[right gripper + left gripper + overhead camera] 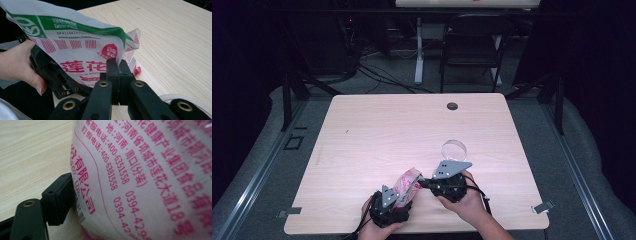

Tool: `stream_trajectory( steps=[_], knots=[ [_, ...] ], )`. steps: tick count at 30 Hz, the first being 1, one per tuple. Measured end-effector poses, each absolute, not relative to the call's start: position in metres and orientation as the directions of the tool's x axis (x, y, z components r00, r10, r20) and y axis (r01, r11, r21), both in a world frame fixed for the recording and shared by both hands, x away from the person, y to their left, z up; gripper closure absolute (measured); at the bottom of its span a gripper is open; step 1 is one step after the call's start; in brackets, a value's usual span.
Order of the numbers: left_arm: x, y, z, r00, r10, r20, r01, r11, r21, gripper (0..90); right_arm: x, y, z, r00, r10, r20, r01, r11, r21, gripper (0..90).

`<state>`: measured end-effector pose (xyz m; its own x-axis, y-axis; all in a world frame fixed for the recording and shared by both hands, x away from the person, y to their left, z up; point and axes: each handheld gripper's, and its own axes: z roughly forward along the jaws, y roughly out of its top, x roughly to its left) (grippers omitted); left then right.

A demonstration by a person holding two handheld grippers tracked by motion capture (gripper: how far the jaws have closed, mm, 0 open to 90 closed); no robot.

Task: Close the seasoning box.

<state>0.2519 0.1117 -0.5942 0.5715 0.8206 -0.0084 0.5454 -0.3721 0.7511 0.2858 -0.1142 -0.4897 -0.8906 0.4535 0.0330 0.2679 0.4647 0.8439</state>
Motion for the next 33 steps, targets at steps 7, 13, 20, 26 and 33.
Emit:
stream_trajectory(
  steps=[7,13,20,26,33],
  knots=[
    [0.254,0.111,-0.593,0.563,0.827,-0.011,0.554,-0.367,0.747,21.5,0.286,-0.114,-0.490,-0.890,0.455,0.033,0.268,0.464,0.844,90.0],
    [0.252,0.111,-0.592,0.566,0.825,-0.005,0.538,-0.365,0.760,36.5,0.286,-0.114,-0.490,-0.889,0.456,0.036,0.270,0.460,0.846,90.0],
    [0.253,0.115,-0.591,0.576,0.817,-0.009,0.535,-0.369,0.760,44.7,0.287,-0.114,-0.490,-0.889,0.455,0.042,0.272,0.454,0.849,90.0],
    [0.253,0.116,-0.589,0.584,0.812,-0.018,0.527,-0.362,0.769,51.1,0.287,-0.115,-0.489,-0.890,0.454,0.041,0.271,0.455,0.848,90.0],
    [0.253,0.116,-0.584,0.609,0.793,0.027,0.502,-0.412,0.760,55.2,0.289,-0.118,-0.490,-0.888,0.457,0.049,0.275,0.443,0.853,90.0]
  ],
)
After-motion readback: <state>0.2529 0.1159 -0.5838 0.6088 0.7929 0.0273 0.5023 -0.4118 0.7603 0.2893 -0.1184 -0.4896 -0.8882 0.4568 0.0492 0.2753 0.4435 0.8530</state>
